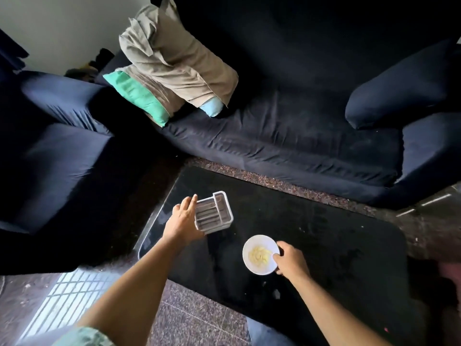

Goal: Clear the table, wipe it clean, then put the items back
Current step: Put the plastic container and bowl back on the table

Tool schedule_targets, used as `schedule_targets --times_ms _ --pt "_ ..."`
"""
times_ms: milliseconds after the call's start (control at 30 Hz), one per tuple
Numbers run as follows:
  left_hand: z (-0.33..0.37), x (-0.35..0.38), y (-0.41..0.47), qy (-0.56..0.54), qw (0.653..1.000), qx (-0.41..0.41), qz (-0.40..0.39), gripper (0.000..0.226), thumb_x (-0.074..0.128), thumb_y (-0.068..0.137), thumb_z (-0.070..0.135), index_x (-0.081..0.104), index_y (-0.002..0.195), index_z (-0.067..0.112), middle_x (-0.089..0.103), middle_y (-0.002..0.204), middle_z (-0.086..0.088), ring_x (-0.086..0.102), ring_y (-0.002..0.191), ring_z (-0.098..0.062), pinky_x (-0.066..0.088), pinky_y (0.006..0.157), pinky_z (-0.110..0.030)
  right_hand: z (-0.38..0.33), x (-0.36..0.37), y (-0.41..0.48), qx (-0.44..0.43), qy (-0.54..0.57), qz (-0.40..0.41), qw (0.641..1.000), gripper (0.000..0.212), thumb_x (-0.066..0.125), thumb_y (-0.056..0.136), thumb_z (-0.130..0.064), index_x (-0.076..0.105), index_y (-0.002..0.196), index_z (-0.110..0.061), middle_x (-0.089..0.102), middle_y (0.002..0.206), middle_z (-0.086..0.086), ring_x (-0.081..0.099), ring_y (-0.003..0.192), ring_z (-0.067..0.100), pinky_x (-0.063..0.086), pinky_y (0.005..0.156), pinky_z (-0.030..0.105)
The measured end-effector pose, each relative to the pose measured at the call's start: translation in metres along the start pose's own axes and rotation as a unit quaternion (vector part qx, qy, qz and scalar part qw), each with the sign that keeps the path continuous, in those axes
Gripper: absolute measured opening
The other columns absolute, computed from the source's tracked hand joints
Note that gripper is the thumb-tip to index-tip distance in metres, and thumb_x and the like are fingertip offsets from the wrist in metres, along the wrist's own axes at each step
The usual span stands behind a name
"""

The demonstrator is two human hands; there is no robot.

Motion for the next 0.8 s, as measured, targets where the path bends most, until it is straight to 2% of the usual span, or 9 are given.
schedule_targets --times_ms 167,267,433,567,633,700,800 --pt "-0.018 0.005 0.060 0.042 0.996 0.064 -0.039 0.120 0.081 0.062 0.038 0.004 0.152 0.015 0.015 0.155 -0.006 0.025 0.135 -0.033 0.040 0.104 -0.046 -0.014 0.017 0.015 0.018 -0.013 -0.007 1.000 0.039 0.051 0.089 -0.010 0.056 0.127 -0.014 0.066 0.110 0.009 0.070 0.063 0.024 0.057 0.064 0.031" --pt "-0.025 0.005 0.100 0.057 0.992 0.101 -0.052 0.123 0.083 0.059 0.035 0.005 0.152 0.012 0.016 0.155 -0.007 0.024 0.136 -0.033 0.036 0.108 -0.043 -0.017 0.028 0.027 0.037 -0.018 0.004 0.999 0.038 0.052 0.090 -0.013 0.056 0.127 -0.014 0.068 0.110 0.009 0.071 0.067 0.023 0.056 0.075 0.032" --pt "-0.037 0.019 0.162 0.051 0.985 0.139 -0.084 0.122 0.083 0.061 0.029 0.004 0.152 0.011 0.013 0.156 -0.007 0.018 0.140 -0.033 0.030 0.113 -0.041 -0.027 0.051 0.052 0.085 0.048 0.041 0.994 0.032 0.055 0.089 -0.007 0.060 0.121 -0.006 0.065 0.110 0.015 0.070 0.068 0.027 0.058 0.066 0.040" --pt "-0.052 0.039 0.197 0.058 0.976 0.173 -0.117 0.123 0.085 0.061 0.025 0.004 0.151 0.007 0.012 0.157 -0.011 0.012 0.144 -0.031 0.014 0.118 -0.034 -0.034 0.074 0.074 0.117 0.085 0.054 0.988 0.033 0.054 0.089 -0.007 0.061 0.122 -0.011 0.061 0.099 0.006 0.068 0.063 0.022 0.059 0.062 0.037" --pt "-0.058 0.045 0.207 0.054 0.973 0.185 -0.125 0.122 0.085 0.061 0.023 0.005 0.151 0.007 0.012 0.157 -0.010 0.013 0.143 -0.030 0.015 0.117 -0.033 -0.038 0.082 0.083 0.129 0.099 0.068 0.984 0.032 0.053 0.089 -0.007 0.061 0.120 -0.011 0.057 0.094 0.003 0.065 0.057 0.019 0.058 0.056 0.030" --pt "-0.064 0.047 0.212 0.052 0.973 0.187 -0.126 0.122 0.086 0.062 0.025 0.004 0.152 0.009 0.012 0.157 -0.009 0.016 0.142 -0.029 0.022 0.116 -0.035 -0.040 0.088 0.090 0.141 0.113 0.077 0.981 0.034 0.054 0.089 -0.008 0.060 0.123 -0.011 0.060 0.100 0.005 0.064 0.056 0.017 0.056 0.050 0.024" --pt "-0.070 0.052 0.214 0.061 0.970 0.195 -0.133 0.122 0.085 0.061 0.028 0.004 0.152 0.013 0.011 0.157 -0.005 0.018 0.141 -0.027 0.031 0.112 -0.039 -0.042 0.096 0.100 0.165 0.152 0.092 0.970 0.037 0.056 0.090 -0.009 0.058 0.127 -0.010 0.063 0.115 0.011 0.069 0.070 0.025 0.059 0.057 0.032"
Point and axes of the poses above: each hand's wrist, its own y-axis towards the middle knuckle, its own x-axis out of the palm, z = x × y, the point moved 8 cm from there along y, towards the middle knuckle
